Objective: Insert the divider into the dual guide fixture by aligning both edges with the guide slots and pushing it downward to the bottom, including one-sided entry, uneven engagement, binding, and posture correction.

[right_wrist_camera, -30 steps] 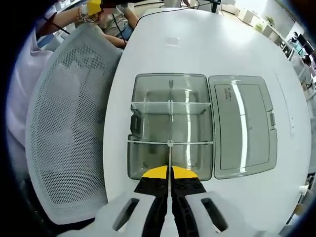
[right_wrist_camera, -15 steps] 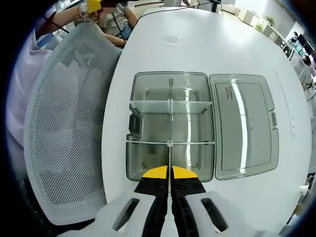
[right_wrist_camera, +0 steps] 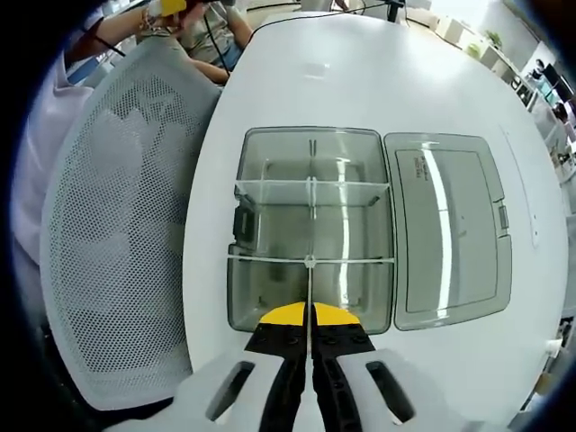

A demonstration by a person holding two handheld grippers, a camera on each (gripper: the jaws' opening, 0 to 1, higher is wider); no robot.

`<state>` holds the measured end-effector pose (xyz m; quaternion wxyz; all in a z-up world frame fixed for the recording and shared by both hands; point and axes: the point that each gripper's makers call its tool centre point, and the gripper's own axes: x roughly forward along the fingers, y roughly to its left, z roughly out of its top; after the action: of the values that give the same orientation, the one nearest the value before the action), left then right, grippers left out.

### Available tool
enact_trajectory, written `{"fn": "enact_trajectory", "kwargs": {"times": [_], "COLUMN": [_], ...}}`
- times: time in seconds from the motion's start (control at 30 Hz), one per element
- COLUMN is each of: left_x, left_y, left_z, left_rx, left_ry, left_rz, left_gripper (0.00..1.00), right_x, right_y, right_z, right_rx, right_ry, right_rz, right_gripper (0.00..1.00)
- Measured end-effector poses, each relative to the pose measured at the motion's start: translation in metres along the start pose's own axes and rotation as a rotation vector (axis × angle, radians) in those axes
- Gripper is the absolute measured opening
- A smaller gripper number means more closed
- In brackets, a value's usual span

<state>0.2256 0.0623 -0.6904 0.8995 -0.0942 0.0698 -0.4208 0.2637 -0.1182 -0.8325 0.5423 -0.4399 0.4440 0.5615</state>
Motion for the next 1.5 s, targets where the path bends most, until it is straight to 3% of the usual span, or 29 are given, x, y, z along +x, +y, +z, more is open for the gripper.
{"fn": "enact_trajectory", "kwargs": {"times": [0.7,0.8,1.3,1.5], "left_x": [-0.003,-0.003,0.0,0.001], "left_y": [0.002,0.002,0.001,0.002], "left_z": [0.001,0.001,0.0,-0.001], "left_rx": [0.003,0.003,0.004,0.005], "left_ry": [0.0,0.0,0.008,0.014], "left_rz": [0.013,0.014,0.007,0.005], "left_gripper": [0.35,0.35,0.35,0.35], "right_x": [0.004,0.003,-0.017,-0.034], "right_y": [0.0,0.0,-0.005,-0.008], "right_z": [-0.003,0.002,0.003,0.012], "right_rx": [-0.005,0.034,0.079,0.144], "right_ry": [0.002,-0.038,-0.116,-0.219], "right_rz": [-0.003,0.001,-0.048,-0.09], "right_gripper": [0.0,0.01,0.09,0.12]}}
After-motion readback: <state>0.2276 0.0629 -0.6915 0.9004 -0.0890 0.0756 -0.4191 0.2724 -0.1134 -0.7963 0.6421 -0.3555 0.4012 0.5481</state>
